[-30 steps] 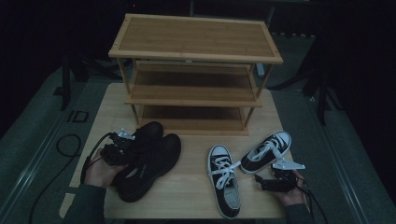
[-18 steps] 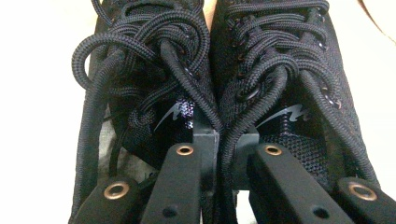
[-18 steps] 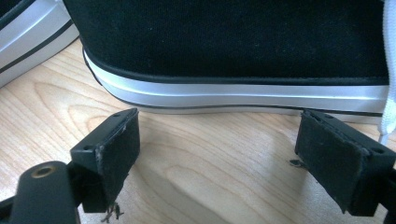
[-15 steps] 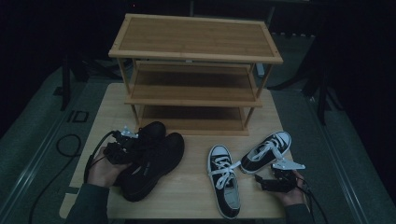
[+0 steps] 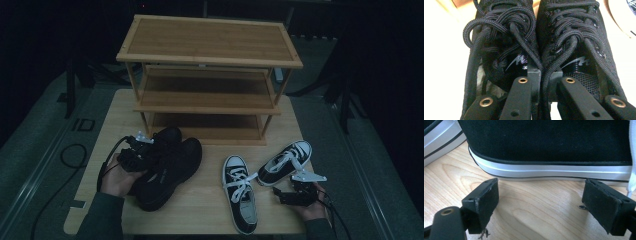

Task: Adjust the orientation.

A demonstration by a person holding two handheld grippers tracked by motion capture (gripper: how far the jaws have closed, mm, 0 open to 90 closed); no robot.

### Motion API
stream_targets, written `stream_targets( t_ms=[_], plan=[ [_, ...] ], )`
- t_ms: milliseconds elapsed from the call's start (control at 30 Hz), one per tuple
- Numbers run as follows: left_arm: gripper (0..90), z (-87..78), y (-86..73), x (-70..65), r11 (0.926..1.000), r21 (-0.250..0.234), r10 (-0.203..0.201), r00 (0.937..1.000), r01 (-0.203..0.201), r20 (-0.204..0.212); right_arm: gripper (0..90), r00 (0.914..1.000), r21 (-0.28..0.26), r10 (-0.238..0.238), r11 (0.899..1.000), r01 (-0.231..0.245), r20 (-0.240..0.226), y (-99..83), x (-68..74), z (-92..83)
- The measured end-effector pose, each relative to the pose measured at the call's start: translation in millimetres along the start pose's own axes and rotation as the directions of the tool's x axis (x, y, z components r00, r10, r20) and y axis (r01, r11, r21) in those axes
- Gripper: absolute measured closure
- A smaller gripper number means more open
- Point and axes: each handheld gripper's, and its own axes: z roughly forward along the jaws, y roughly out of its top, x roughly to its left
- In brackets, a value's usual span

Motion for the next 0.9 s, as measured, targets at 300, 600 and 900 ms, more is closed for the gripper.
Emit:
stream_targets(
  t_ms=[300,600,900],
  plan=[
    [84.9,3.1,11.3,-2.5,0.9999,-0.011,-0.004,1.0,0.004,-0.006,13.9,1.0,-0.001,-0.004,1.0,0.004,0.0,0.0,-0.3,0.1],
    [84.9,8.2,21.7,-6.2,0.9997,-0.023,-0.005,1.0,0.005,-0.007,13.8,1.0,0.0,-0.004,1.0,0.004,0.0,0.0,-0.3,0.1],
    [84.9,14.9,33.6,-10.2,0.9993,-0.037,-0.005,0.9999,0.005,-0.016,13.8,1.0,0.0,-0.003,1.0,0.003,-0.001,0.1,-0.3,0.1]
  ],
)
